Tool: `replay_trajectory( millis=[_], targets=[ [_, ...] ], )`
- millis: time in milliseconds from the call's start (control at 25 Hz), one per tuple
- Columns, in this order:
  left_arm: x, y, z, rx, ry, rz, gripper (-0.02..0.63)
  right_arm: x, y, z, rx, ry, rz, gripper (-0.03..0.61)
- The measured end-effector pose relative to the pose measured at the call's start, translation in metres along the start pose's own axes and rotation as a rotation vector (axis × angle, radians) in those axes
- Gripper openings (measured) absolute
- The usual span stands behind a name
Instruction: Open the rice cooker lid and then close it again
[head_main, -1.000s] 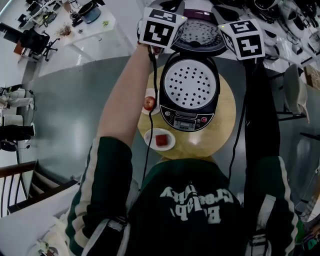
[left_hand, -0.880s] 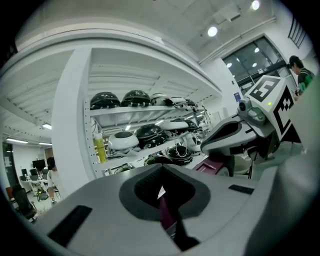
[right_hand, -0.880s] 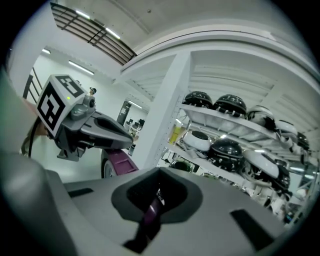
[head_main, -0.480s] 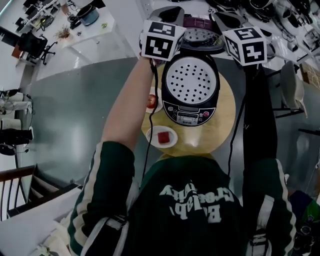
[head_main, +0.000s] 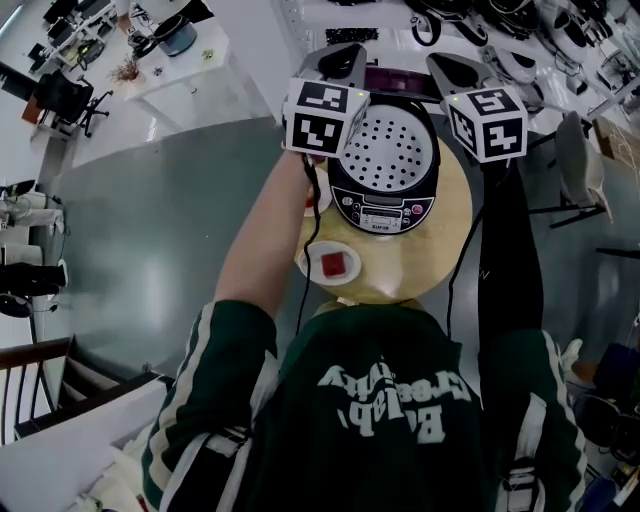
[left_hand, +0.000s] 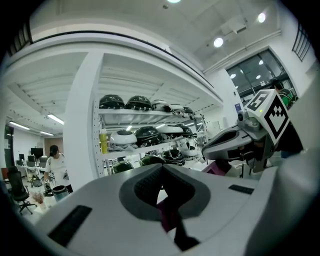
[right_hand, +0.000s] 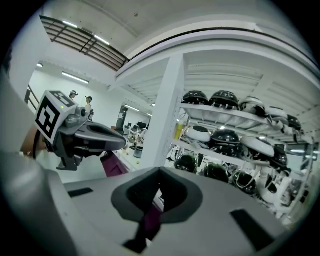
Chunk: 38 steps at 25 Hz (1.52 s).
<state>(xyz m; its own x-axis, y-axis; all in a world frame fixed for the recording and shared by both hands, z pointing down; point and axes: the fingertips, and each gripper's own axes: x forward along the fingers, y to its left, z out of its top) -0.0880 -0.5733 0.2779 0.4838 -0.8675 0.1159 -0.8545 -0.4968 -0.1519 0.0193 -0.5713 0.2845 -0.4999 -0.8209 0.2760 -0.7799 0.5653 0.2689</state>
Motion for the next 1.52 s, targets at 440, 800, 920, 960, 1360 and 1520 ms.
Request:
replay_trajectory(
  millis=[440,800,920,960,1360,1520],
  targets=[
    [-0.041,-0.027,-0.05,-0.067,0.046,-0.019,-0.005,-0.032,0.049,-0.051,0.022,0.052,0.006,0.005],
    [-0.061,-0.051,-0.103,-0.099,0.118,-0.039,-0.005,-0.042,0.081,-0.1,0.041,0.124,0.017,0.005],
    [-0.065,-0.058,-0.121,-0.116,0.149,-0.051,-0.005,-0.042,0.089,-0.118,0.059,0.155,0.031,0.005],
    [-0.066,-0.06,-0.127,-0.127,0.163,-0.057,-0.005,-0.043,0.093,-0.124,0.064,0.167,0.04,0.004],
    [-0.069,-0.079,-0.188,-0.165,0.298,-0.078,-0.005,-0.04,0.114,-0.177,0.166,0.244,0.126,0.004],
    [-0.071,-0.083,-0.202,-0.186,0.324,-0.085,-0.005,-0.04,0.118,-0.188,0.197,0.252,0.132,0.003]
  ],
)
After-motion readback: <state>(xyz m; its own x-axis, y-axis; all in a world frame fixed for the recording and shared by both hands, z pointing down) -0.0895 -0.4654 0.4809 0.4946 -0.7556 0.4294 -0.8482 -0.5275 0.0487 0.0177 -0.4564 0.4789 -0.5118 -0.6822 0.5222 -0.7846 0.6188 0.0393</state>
